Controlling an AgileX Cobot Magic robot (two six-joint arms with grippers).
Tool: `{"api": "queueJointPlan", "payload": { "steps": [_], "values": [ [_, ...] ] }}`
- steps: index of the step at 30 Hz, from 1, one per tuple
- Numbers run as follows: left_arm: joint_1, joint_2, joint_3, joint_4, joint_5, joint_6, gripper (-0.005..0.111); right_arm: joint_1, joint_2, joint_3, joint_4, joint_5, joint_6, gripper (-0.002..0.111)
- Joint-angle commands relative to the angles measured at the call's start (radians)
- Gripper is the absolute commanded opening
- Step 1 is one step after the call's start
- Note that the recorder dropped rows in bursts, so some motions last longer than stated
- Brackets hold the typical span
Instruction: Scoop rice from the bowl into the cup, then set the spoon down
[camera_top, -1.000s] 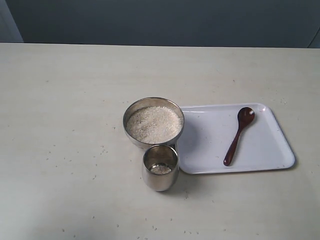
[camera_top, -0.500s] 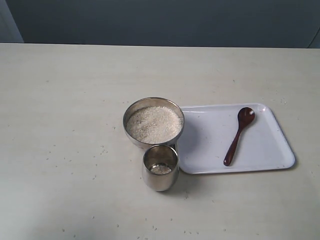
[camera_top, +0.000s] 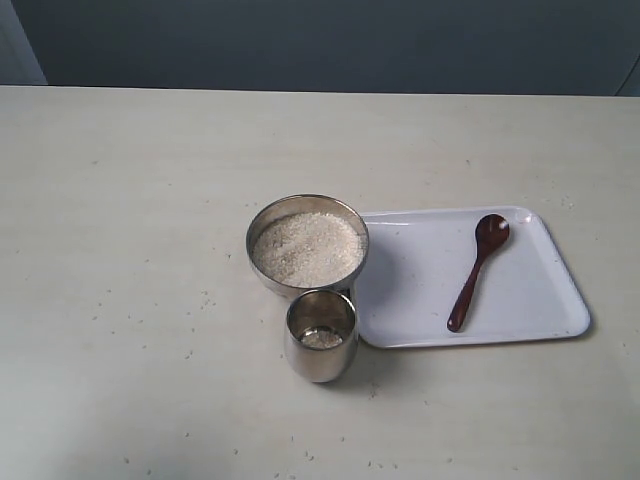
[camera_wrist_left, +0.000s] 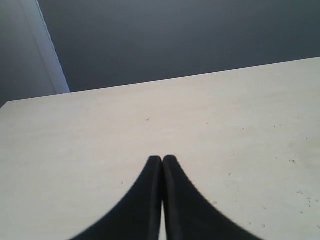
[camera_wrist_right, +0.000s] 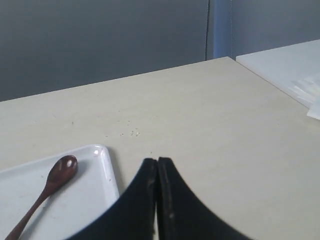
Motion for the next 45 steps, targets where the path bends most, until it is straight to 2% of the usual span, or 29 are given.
{"api": "queueJointPlan", "payload": {
  "steps": [1,11,45],
  "values": [
    [-0.004,-0.004,-0.004,0.001,-0.001,-0.007,0.001,-0.005,-0.005,0.002,0.017,-0.003,-0.067,0.000],
    [-0.004,-0.004,-0.004,0.001,-0.001,-0.007,0.001,-0.005,-0.005,0.002,0.024,-0.003,-0.124,0.000],
    [-0.004,-0.004,-0.004,0.001,-0.001,-0.007,0.001,-0.005,-0.005,0.002,0.024,0.000,-0.121,0.000]
  ]
}}
